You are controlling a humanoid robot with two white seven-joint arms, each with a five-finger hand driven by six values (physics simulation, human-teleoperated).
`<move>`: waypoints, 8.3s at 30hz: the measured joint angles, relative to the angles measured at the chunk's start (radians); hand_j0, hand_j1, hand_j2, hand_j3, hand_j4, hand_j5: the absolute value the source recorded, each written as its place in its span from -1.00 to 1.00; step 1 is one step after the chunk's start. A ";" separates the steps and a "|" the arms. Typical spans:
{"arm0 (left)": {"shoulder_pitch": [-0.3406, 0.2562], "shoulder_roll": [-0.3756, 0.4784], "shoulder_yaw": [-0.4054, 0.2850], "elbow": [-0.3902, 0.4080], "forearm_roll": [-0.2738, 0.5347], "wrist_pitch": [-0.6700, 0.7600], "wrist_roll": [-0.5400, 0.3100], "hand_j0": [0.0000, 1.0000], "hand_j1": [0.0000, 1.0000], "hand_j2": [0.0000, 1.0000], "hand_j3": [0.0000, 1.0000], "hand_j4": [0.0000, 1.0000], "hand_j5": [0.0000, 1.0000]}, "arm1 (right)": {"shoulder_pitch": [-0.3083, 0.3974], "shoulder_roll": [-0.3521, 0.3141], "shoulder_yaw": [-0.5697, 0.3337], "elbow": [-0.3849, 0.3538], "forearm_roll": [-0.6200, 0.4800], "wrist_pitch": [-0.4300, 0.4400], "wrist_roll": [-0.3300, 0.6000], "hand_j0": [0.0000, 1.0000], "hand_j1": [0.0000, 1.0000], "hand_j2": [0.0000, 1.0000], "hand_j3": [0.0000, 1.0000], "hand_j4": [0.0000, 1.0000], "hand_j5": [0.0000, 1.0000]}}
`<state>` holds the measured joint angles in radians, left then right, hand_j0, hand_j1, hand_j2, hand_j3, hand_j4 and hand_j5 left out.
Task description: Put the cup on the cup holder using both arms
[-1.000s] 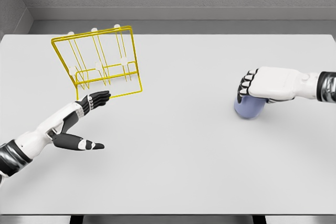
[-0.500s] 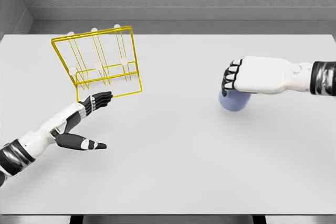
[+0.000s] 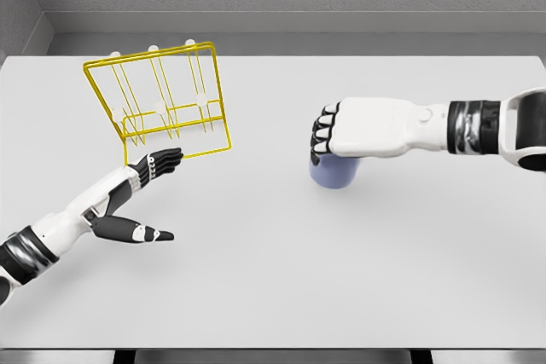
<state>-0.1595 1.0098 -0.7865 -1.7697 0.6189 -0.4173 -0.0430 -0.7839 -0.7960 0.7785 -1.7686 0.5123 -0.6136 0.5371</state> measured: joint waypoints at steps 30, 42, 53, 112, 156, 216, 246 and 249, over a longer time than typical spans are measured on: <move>-0.032 -0.155 -0.041 0.132 -0.020 -0.001 -0.001 1.00 1.00 1.00 1.00 1.00 1.00 | -0.028 0.161 0.168 0.078 0.093 0.008 0.002 0.41 0.41 0.41 0.41 0.41 0.41; -0.040 -0.168 -0.044 0.147 -0.026 -0.001 -0.001 1.00 1.00 1.00 1.00 1.00 1.00 | -0.025 0.156 0.165 0.078 0.111 0.001 0.007 0.99 0.99 0.99 0.99 0.99 0.99; -0.049 -0.175 -0.056 0.150 -0.026 -0.001 -0.001 1.00 1.00 1.00 1.00 1.00 1.00 | -0.026 0.123 0.091 0.029 0.107 0.000 0.011 0.99 0.99 0.99 0.99 0.99 0.99; -0.290 -0.421 -0.239 0.238 -0.055 0.159 0.001 1.00 1.00 1.00 1.00 1.00 1.00 | 0.492 -0.066 -0.689 0.037 -0.271 0.000 0.012 1.00 1.00 1.00 1.00 1.00 1.00; -0.295 -0.487 -0.255 0.244 -0.060 0.166 0.006 0.61 0.61 0.61 0.61 0.61 0.61 | 0.497 -0.065 -0.689 0.033 -0.273 0.000 0.011 1.00 1.00 1.00 1.00 1.00 1.00; -0.318 -0.420 -0.126 0.146 -0.035 0.094 0.011 0.28 0.28 0.28 0.28 0.28 0.28 | 0.497 -0.065 -0.689 0.032 -0.273 0.000 0.011 1.00 1.00 1.00 1.00 1.00 1.00; -0.385 -0.328 -0.073 0.076 0.033 0.076 0.011 0.27 0.27 0.27 0.27 0.27 0.27 | 0.499 -0.065 -0.690 0.031 -0.273 0.000 0.011 1.00 1.00 1.00 1.00 1.00 1.00; -0.402 -0.322 -0.071 0.075 0.042 0.075 0.011 0.27 0.27 0.27 0.27 0.27 0.27 | 0.499 -0.066 -0.691 0.032 -0.273 0.000 0.011 1.00 1.00 1.00 1.00 1.00 1.00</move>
<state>-0.5614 0.6879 -0.8576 -1.6944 0.6607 -0.3426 -0.0319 -0.2853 -0.8621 0.0880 -1.7362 0.2394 -0.6137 0.5482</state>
